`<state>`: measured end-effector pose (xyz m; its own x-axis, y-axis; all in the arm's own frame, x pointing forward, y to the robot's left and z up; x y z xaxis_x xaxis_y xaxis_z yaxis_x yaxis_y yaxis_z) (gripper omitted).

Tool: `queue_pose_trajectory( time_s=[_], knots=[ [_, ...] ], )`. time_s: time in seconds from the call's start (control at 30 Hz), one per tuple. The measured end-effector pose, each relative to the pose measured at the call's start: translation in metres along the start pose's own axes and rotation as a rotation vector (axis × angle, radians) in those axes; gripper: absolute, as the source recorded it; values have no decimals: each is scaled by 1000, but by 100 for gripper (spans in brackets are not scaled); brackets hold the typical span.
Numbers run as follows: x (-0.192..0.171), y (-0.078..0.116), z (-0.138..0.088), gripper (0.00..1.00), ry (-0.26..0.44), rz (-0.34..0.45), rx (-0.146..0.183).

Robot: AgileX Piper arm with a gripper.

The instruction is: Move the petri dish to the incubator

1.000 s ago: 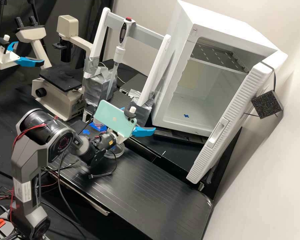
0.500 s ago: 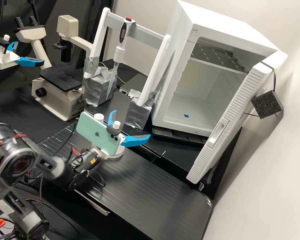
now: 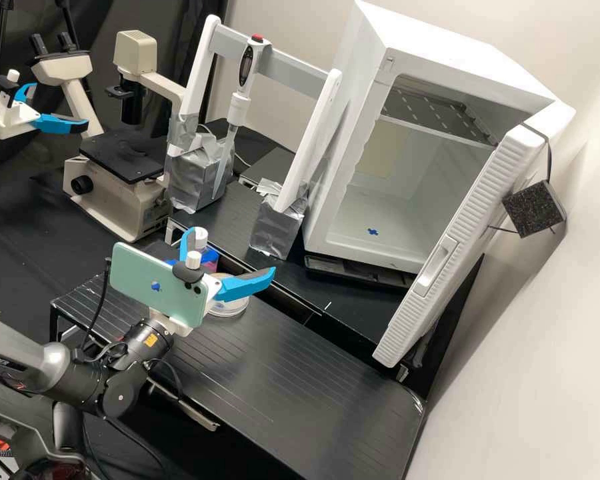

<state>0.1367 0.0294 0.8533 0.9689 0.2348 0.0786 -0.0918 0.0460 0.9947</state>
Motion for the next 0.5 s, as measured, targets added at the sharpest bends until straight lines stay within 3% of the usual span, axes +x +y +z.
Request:
queue_pose_trajectory(
  time_s=[0.13,0.5],
  knots=[
    [-1,-4,6,100,-23,-64,-18],
    [-2,-10,22,100,-98,-140,11]
  ],
)
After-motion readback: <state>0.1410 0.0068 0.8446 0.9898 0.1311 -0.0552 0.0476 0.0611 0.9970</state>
